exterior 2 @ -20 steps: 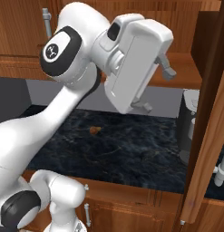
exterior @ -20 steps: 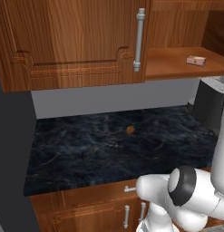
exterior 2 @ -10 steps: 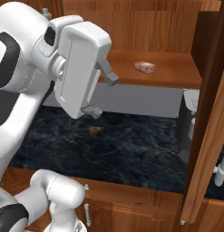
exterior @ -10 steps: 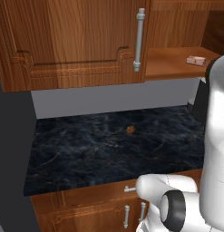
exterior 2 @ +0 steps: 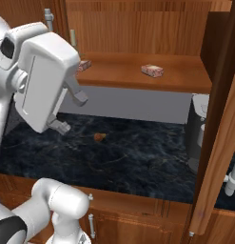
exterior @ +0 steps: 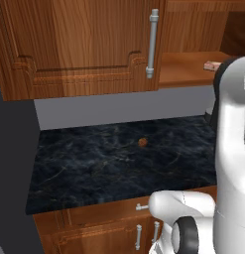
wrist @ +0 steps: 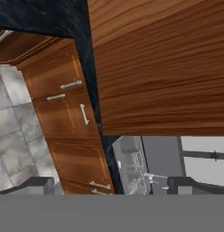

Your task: Pick the bar soap and bar soap from the cabinet and place them on the counter.

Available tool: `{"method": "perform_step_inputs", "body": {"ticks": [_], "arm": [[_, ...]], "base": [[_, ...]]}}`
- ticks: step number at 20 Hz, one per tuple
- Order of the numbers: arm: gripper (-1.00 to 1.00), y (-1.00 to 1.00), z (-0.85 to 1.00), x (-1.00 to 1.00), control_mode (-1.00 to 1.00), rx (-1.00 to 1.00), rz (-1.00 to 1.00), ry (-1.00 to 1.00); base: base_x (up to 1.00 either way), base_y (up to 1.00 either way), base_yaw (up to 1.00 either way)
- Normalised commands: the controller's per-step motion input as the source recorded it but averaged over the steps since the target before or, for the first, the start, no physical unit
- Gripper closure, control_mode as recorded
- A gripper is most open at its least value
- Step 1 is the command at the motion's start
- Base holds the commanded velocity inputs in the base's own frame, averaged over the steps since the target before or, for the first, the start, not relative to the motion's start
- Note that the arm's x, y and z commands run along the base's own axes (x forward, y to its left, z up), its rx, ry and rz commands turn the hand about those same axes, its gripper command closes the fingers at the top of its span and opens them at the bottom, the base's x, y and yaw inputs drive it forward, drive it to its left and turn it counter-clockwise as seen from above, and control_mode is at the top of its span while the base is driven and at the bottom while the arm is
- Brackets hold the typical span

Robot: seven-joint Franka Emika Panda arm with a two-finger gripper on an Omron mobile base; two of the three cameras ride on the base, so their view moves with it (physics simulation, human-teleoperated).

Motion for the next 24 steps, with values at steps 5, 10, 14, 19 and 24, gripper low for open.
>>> {"method": "perform_step_inputs", "body": {"ticks": [5,10,14,19,24], "arm": [[-1.0,0.39,-0.07,-0.11,-1.0,0.08,0.12,-0.16],[-1.0,0.33,-0.28,0.0,-1.0,0.04,0.09,-0.29],[-1.0,0.2,-0.25,0.02,-1.0,0.16,0.12,-0.38],[-1.0,0.19,-0.05,0.02,-1.0,0.19,0.14,-0.35],[-1.0,0.21,0.06,0.0,-1.0,0.14,0.1,-0.16]], "base": [[0.0,0.0,0.0],[0.0,0.0,0.0],[0.0,0.0,0.0],[0.0,0.0,0.0],[0.0,0.0,0.0]]}}
